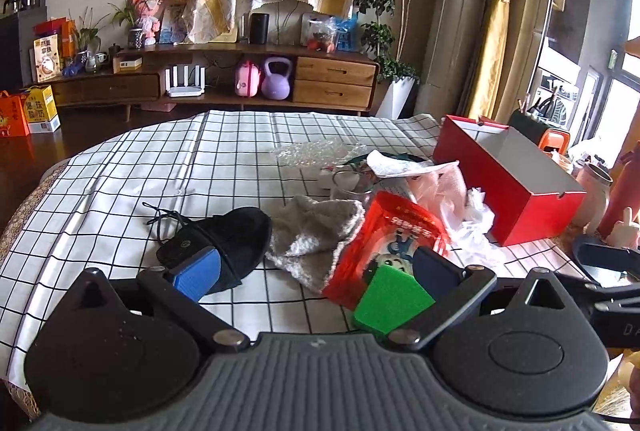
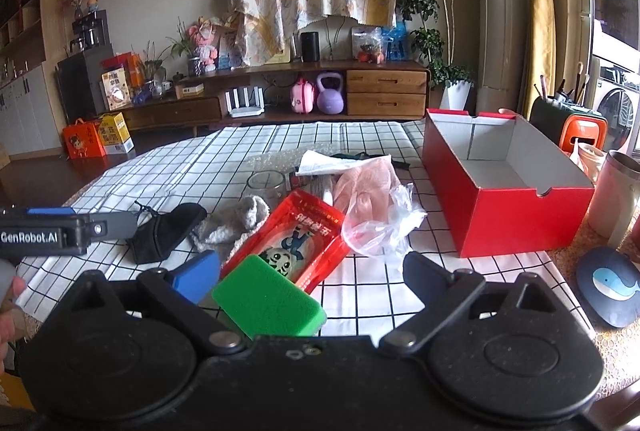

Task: Organize soft objects
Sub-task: 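Grasp the black cap with the left gripper while the right gripper grasps the green sponge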

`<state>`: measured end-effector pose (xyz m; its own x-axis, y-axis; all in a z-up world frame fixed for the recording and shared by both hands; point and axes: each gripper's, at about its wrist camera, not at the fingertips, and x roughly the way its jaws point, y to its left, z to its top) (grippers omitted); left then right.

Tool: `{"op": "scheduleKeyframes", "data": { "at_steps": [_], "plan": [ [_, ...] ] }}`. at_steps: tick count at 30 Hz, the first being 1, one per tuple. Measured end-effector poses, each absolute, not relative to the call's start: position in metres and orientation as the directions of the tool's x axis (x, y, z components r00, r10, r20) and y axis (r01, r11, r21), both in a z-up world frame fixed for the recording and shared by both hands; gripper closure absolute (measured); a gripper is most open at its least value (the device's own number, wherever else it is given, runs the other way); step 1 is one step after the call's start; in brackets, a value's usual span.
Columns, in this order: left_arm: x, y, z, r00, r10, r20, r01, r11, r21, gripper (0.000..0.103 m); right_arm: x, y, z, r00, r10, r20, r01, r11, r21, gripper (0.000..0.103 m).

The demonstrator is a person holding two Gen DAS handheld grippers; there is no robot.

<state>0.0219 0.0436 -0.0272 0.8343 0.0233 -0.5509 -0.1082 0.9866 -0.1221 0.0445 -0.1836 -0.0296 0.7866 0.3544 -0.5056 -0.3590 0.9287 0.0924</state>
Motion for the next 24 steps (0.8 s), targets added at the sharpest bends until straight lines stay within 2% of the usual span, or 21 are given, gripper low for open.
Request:
{"op": "scheduleKeyframes", "data": {
  "at_steps": [6,14,18,24],
  "plan": [
    [0.046,0.073,-0.038,0.822,0.078,-0.564,-0.163,0.981,-0.102,0.000,0.057,-0.173,-0.044,0.742,0.392,-0.543,-0.440,0.897,0.046,0.012],
    [0.094,0.100,-0.080,0.733,0.153,-0.663,-0.220,0.975,-0.018,0.000,0.081,-0.147,-0.071,0.637,0.458,-0.620,-0.586,0.810,-0.004,0.015],
    [0.112,0.102,-0.097,0.706,0.165,-0.689,-0.212,0.977,0.016,0.000,0.098,-0.132,-0.088,0.588,0.447,-0.674,-0.636,0.771,-0.043,0.015],
    [0.133,0.089,-0.117,0.702,0.176,-0.691,-0.147,0.984,0.100,0.000,0.114,-0.118,-0.104,0.568,0.429,-0.702,-0.673,0.734,-0.095,0.016]
  ]
}}
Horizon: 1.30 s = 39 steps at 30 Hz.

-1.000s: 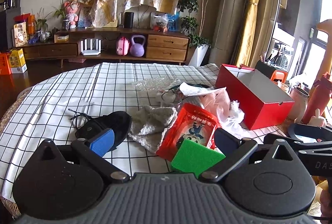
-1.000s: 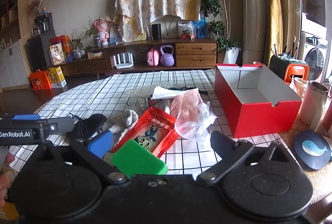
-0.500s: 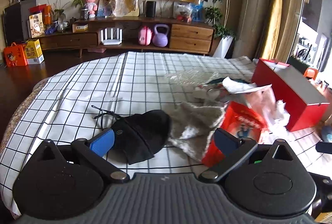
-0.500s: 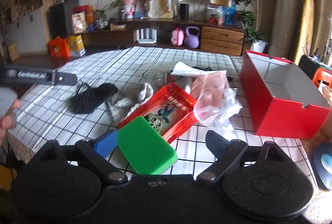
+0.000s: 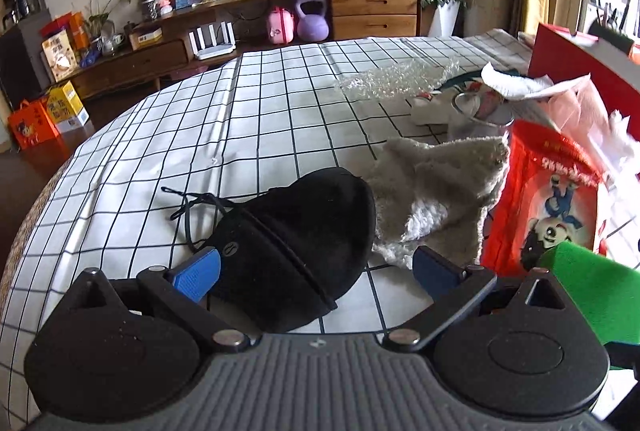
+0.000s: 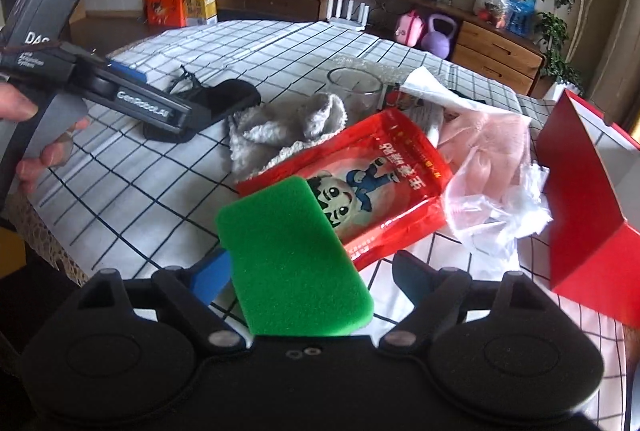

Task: Organize soft objects
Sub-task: 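Grasp the black cap with the left gripper while the right gripper grasps the green sponge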

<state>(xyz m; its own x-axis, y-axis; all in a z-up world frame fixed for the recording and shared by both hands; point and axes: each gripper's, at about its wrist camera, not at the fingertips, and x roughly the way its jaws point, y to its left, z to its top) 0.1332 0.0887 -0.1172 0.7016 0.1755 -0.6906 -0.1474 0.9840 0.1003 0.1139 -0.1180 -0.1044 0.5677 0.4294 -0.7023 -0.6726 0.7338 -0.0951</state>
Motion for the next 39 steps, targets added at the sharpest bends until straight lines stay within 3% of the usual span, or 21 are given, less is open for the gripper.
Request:
{"op": "scheduleKeyframes", "data": {
  "at_steps": [10,13,18,22,25,29,39],
  "plan": [
    [0.154,0.093,-0.138,0.695,0.213,-0.687,-0.171,0.977,0.129,0.002,0.121,-0.102,-0.125,0.541,0.412,-0.733,-0.735,0.655,-0.175,0.018],
    [0.156,0.095,-0.141,0.691,0.208,-0.693,-0.170,0.978,0.124,0.017,0.119,-0.097,-0.131,0.553,0.389,-0.737,-0.742,0.632,-0.222,0.027],
    [0.153,0.095,-0.140,0.704,0.190,-0.684,-0.151,0.981,0.118,0.036,0.119,-0.095,-0.132,0.550,0.387,-0.740,-0.742,0.632,-0.222,0.029],
    [0.153,0.094,-0.135,0.705,0.179,-0.686,-0.143,0.984,0.110,0.045,0.119,-0.098,-0.128,0.552,0.388,-0.738,-0.734,0.646,-0.210,0.029],
    [0.152,0.098,-0.132,0.705,0.166,-0.689,-0.141,0.986,0.093,0.062,0.118,-0.101,-0.121,0.557,0.400,-0.728,-0.725,0.662,-0.192,0.030],
    [0.151,0.103,-0.125,0.706,0.127,-0.697,-0.121,0.991,0.058,0.093,0.117,-0.106,-0.112,0.562,0.412,-0.717,-0.712,0.682,-0.167,0.030],
    [0.136,0.112,-0.101,0.728,0.139,-0.671,-0.147,0.988,0.046,0.097,0.111,-0.126,-0.089,0.599,0.413,-0.686,-0.649,0.752,-0.114,0.030]
  ]
}}
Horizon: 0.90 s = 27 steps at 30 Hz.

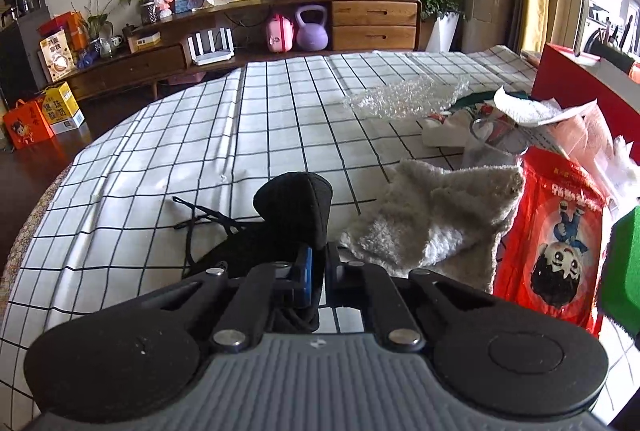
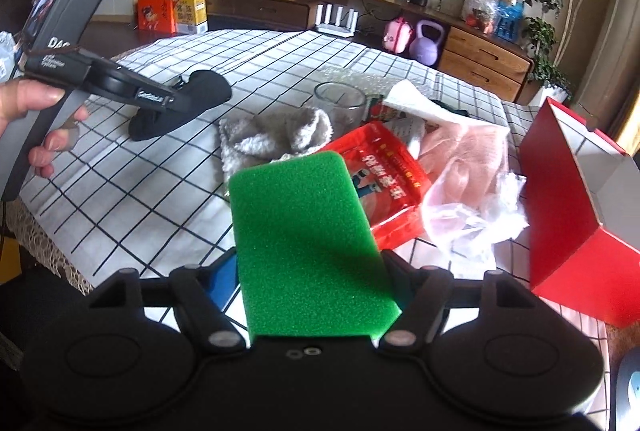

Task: Organize soft objects
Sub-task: 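Grasp the black cap with the left gripper while the right gripper grasps the green sponge, then carry the black cap and green sponge into the red box and open both grippers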

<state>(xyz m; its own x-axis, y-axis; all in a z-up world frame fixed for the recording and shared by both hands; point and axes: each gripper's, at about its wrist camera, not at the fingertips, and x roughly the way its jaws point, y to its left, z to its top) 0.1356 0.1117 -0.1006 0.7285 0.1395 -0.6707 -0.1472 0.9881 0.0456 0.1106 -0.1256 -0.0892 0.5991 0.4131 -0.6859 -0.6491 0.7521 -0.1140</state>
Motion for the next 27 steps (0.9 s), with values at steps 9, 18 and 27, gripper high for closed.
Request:
{"op": "scheduleKeyframes", "data": {
  "at_steps": [9,18,27],
  "plan": [
    [0.115,0.115,-0.066,0.757,0.141,-0.638,-0.151,0.988,0.039,0.097,0.113,-0.158,-0.063,0.635,0.391,-0.666,-0.566,0.823,-0.056,0.030],
    [0.100,0.099,-0.038,0.772,0.071,-0.632,-0.083,0.996,0.012,0.097,0.120,-0.193,-0.039,0.651,0.352,-0.673,-0.486,0.874,-0.013,0.030],
    [0.095,0.070,-0.008,0.792,-0.008,-0.611,0.008,1.000,-0.003,0.097,0.127,-0.224,-0.021,0.685,0.310,-0.659,-0.418,0.909,-0.007,0.030]
  ]
}}
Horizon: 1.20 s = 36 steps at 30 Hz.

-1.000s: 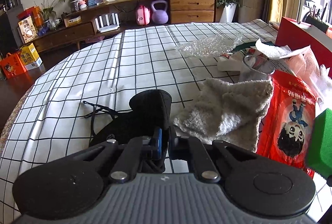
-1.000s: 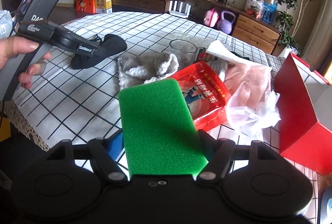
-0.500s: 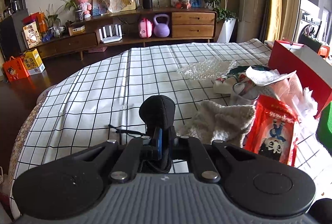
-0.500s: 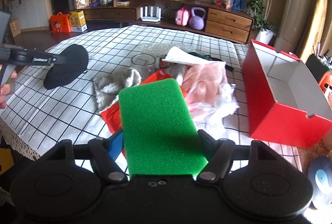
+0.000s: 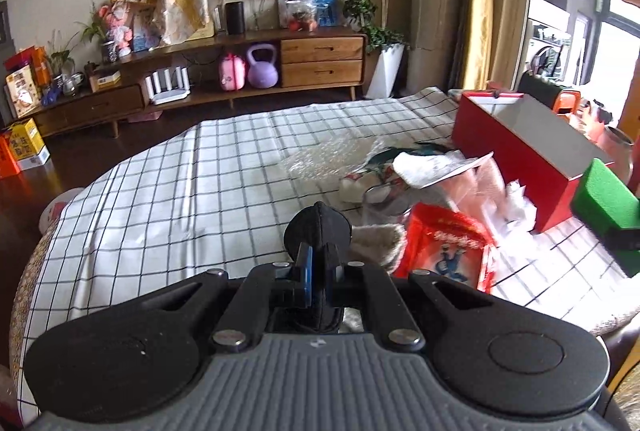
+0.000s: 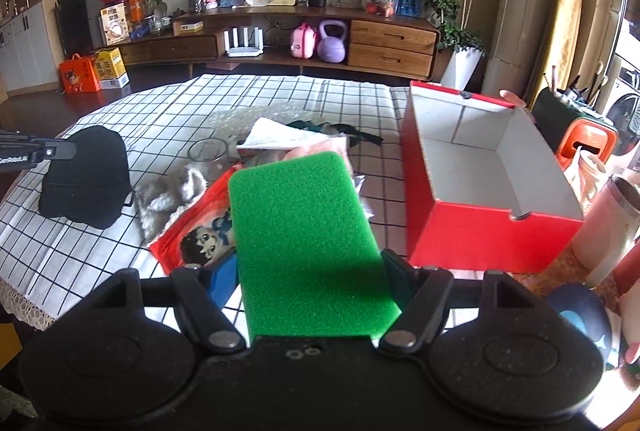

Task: Organize soft objects
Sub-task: 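Carry the black cap and green sponge into the red box and open both grippers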

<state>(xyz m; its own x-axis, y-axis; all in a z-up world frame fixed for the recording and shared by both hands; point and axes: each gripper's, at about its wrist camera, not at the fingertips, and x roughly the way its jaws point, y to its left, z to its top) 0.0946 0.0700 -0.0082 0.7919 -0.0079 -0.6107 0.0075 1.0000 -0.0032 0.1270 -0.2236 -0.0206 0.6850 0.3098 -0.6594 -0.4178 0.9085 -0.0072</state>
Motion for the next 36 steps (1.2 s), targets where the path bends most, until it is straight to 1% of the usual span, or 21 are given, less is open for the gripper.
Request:
{"op": "scheduleKeyframes", "data": {
  "at_steps": [9,19,22,28,36],
  "plan": [
    [0.115,0.021,0.034,0.807,-0.122,-0.578,0.135,0.991,-0.020,0.097,0.147,-0.250,-0.004,0.710,0.256,-0.656,-0.358,0.934,-0.023,0.030],
    [0.166,-0.056,0.078,0.813,-0.241,-0.531,0.277,0.961,-0.012,0.097,0.188,-0.284,0.008,0.743,0.177,-0.645,-0.260,0.965,-0.036,0.030],
    [0.184,-0.084,0.084,0.812,-0.255,-0.525,0.310,0.951,0.018,0.097,0.202,-0.296,0.008,0.753,0.153,-0.640,-0.231,0.972,-0.038,0.030],
    [0.220,-0.132,0.096,0.805,-0.304,-0.509,0.364,0.931,0.020,0.097,0.227,-0.312,0.005,0.759,0.112,-0.641,-0.191,0.980,-0.055,0.030],
    [0.274,-0.189,0.100,0.815,-0.316,-0.485,0.391,0.918,0.059,0.097,0.263,-0.331,-0.002,0.748,0.067,-0.660,-0.145,0.987,-0.064,0.030]
  ]
}}
